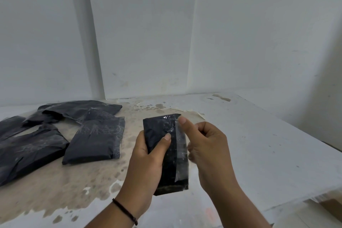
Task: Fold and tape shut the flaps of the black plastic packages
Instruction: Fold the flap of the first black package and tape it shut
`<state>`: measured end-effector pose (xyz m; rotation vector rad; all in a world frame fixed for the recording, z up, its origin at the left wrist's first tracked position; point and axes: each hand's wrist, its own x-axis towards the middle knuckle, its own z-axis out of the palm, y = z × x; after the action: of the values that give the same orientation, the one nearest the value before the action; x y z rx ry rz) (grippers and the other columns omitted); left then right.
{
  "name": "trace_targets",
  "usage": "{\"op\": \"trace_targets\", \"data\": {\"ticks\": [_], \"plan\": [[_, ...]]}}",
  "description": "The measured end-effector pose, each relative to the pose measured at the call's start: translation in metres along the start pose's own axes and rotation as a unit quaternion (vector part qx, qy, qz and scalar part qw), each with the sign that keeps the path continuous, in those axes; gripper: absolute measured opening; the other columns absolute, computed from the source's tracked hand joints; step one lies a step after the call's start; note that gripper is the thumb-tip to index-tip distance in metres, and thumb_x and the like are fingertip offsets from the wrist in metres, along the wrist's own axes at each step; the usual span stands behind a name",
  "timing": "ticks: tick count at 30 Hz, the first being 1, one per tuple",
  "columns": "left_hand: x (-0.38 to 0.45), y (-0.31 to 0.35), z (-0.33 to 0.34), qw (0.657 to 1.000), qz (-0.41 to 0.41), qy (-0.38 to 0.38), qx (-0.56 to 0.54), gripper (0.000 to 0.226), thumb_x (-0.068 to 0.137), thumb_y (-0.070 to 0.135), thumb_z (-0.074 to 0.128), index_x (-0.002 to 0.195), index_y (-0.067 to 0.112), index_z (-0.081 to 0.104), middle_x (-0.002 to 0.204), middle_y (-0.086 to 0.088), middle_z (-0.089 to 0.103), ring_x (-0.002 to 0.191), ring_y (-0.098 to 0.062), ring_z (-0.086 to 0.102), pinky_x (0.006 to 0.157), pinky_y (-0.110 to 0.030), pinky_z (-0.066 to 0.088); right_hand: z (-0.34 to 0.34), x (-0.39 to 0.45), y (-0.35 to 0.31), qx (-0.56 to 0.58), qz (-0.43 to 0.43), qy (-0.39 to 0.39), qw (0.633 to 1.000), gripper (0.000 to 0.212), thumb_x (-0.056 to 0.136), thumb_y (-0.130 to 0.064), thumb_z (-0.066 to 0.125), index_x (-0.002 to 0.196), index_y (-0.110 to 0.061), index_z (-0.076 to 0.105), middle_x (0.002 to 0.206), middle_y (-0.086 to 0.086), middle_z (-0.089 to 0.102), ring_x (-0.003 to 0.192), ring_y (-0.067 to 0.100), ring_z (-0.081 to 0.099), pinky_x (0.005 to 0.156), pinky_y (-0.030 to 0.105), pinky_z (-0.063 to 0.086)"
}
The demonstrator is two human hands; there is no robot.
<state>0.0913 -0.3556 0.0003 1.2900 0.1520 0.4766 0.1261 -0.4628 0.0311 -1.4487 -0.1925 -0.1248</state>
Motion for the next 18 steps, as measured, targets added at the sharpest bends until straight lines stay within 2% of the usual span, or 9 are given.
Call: {"op": "trace_targets", "data": {"ticks": [3, 10, 14, 18], "plan": [[0.0002, 0.0009, -0.0006, 1.0, 0.002, 0.0, 0.0, 0.013, 0.087, 0.028, 0.065, 0.093, 0.039, 0.064, 0.091, 0.002, 0.074, 0.085, -0.021, 0.072, 0.073, -0.045, 0.059, 0.0002, 0.0013, 0.0023, -0.007, 0.005, 0.007, 1.0, 0.045, 0.068, -0.048, 0.077, 0.053, -0.018, 0.046, 0.053, 0.001, 0.042, 0.052, 0.015, 0.04, 0.054, 0.029, 0.039], [0.0011, 0.0005, -0.0026, 1.0, 0.003, 0.004, 0.011, 0.012, 0.086, 0.03, 0.065, 0.093, 0.04, 0.063, 0.092, 0.003, 0.074, 0.088, -0.022, 0.072, 0.077, -0.05, 0.058, -0.002, -0.0008, 0.0001, 0.019, 0.014, -0.02, 1.0, 0.044, 0.071, -0.042, 0.078, 0.062, -0.012, 0.047, 0.049, -0.002, 0.036, 0.043, 0.012, 0.033, 0.042, 0.023, 0.033], [-0.0003, 0.0007, -0.0009, 1.0, 0.001, 0.004, 0.005, 0.012, 0.086, 0.028, 0.065, 0.089, 0.04, 0.064, 0.09, 0.003, 0.074, 0.084, -0.021, 0.072, 0.074, -0.046, 0.059, -0.0006, 0.0009, 0.0037, -0.012, 0.0, -0.012, 1.0, 0.044, 0.07, -0.044, 0.078, 0.057, -0.016, 0.048, 0.051, -0.002, 0.044, 0.047, 0.013, 0.041, 0.047, 0.024, 0.038], [-0.0013, 0.0006, -0.0012, 1.0, -0.003, -0.003, -0.003, 0.012, 0.087, 0.026, 0.065, 0.091, 0.038, 0.065, 0.091, 0.001, 0.074, 0.085, -0.022, 0.072, 0.074, -0.047, 0.059, 0.0004, 0.0025, 0.0063, -0.04, -0.023, 0.004, 0.999, 0.043, 0.07, -0.044, 0.077, 0.059, -0.012, 0.051, 0.056, 0.004, 0.047, 0.053, 0.016, 0.045, 0.052, 0.031, 0.041]]}}
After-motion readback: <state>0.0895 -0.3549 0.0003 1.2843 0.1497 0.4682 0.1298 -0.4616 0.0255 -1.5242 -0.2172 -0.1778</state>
